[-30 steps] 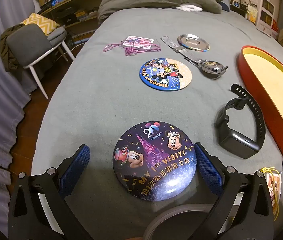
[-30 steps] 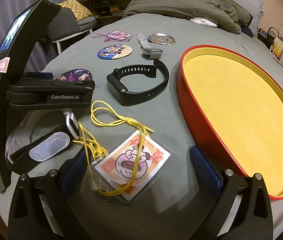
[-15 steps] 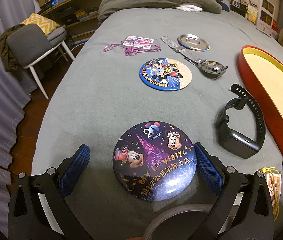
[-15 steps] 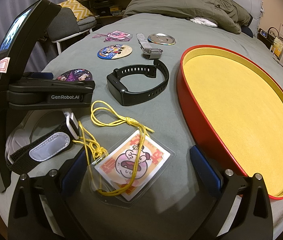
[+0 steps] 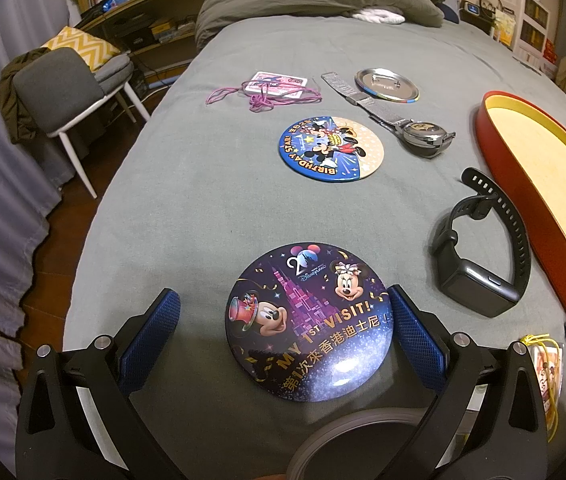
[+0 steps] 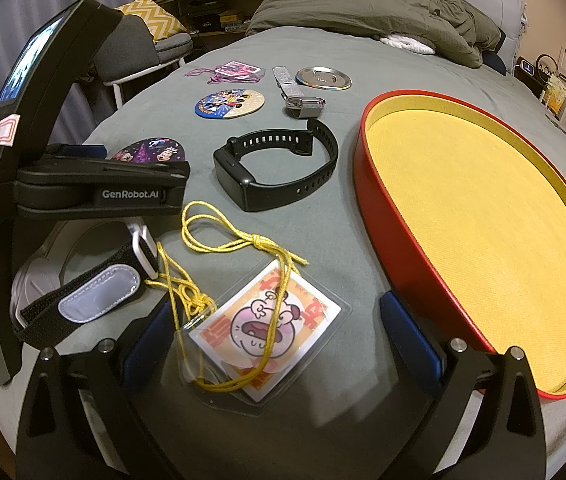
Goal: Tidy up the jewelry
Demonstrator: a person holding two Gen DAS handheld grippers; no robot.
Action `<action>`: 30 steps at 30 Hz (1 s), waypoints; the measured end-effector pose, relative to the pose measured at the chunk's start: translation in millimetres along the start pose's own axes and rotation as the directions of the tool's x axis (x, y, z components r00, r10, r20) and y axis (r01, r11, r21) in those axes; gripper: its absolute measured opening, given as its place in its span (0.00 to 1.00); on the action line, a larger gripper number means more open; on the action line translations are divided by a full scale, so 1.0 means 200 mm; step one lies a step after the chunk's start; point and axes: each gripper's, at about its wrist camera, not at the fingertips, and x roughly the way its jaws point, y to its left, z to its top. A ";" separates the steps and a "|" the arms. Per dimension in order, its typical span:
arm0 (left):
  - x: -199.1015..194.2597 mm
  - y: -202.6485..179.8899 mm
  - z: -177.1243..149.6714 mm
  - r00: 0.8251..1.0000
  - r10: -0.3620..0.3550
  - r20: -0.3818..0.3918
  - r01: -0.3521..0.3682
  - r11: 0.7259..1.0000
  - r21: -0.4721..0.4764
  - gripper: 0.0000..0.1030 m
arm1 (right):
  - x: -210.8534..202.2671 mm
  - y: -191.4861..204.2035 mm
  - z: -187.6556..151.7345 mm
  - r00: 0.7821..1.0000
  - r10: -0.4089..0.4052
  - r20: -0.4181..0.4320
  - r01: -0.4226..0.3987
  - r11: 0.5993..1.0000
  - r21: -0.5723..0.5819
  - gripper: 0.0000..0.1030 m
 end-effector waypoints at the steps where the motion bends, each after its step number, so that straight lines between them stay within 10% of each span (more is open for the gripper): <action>1: 0.00 0.00 0.00 1.000 0.000 0.000 0.000 1.000 0.000 0.96 | 0.00 0.00 0.00 1.000 0.000 0.000 0.000 1.000 0.000 0.93; 30: 0.00 0.00 0.00 1.000 0.002 0.001 -0.002 1.000 0.001 0.96 | 0.01 0.01 0.00 1.000 0.000 0.005 0.000 1.000 0.001 0.93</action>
